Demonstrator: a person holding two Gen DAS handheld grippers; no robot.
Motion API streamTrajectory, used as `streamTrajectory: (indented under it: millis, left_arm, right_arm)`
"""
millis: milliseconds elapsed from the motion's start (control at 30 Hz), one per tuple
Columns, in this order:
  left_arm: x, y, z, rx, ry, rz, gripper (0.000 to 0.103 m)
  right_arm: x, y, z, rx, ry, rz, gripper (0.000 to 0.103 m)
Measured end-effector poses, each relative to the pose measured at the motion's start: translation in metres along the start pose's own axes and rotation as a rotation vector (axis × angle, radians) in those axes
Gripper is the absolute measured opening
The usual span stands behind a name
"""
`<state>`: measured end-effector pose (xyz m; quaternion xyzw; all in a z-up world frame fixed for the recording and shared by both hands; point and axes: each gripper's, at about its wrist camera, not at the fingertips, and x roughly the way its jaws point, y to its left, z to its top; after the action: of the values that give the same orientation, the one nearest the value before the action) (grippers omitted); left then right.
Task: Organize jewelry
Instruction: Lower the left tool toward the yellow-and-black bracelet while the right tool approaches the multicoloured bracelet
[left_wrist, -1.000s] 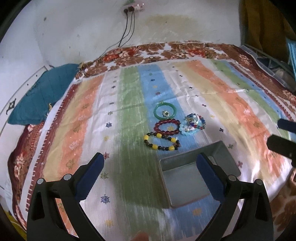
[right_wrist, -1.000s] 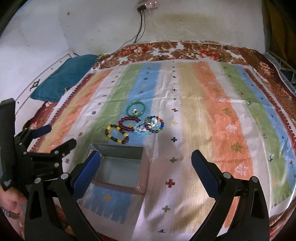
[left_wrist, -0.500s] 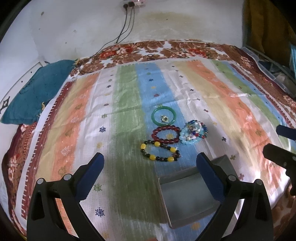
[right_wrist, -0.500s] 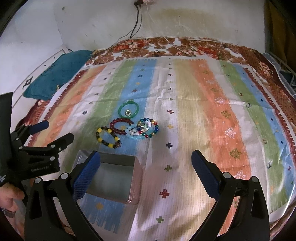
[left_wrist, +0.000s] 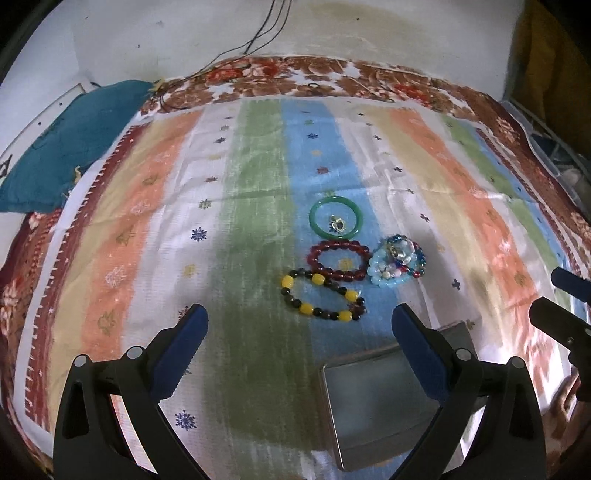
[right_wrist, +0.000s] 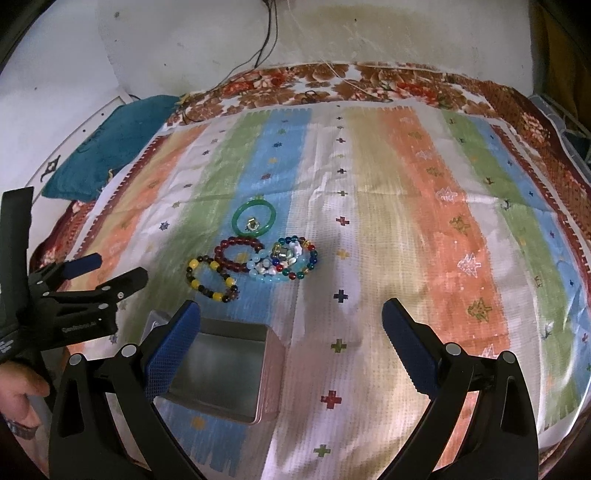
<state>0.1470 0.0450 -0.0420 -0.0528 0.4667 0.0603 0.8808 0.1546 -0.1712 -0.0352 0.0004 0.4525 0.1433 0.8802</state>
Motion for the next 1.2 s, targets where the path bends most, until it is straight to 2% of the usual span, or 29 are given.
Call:
streamTrajectory:
  millis: [100, 367, 500, 767, 1033, 1200]
  left_arm:
    - [0.006, 0.007, 0.003, -0.036, 0.013, 0.007, 0.098]
    - [0.023, 0.019, 0.01, -0.059, 0.029, 0.041, 0.098]
    - [0.034, 0.02, 0.012, -0.043, 0.064, 0.05, 0.098]
    - [0.05, 0.024, 0.017, -0.081, 0.114, 0.071, 0.098]
    - [0.067, 0.024, 0.018, -0.066, 0.151, 0.077, 0.098]
    - [0.078, 0.023, 0.018, -0.052, 0.168, 0.077, 0.098]
  right_arm:
    - [0.005, -0.001, 0.003, 0.008, 0.006, -0.004, 0.099]
    - [0.021, -0.007, 0.012, 0.038, 0.04, -0.011, 0.099]
    - [0.029, -0.009, 0.014, 0.054, 0.058, 0.01, 0.1]
    - [0.048, -0.012, 0.022, 0.052, 0.091, -0.017, 0.099]
    - [0.061, -0.023, 0.026, 0.098, 0.12, -0.008, 0.099]
    - [0.072, -0.025, 0.029, 0.095, 0.138, -0.036, 0.099]
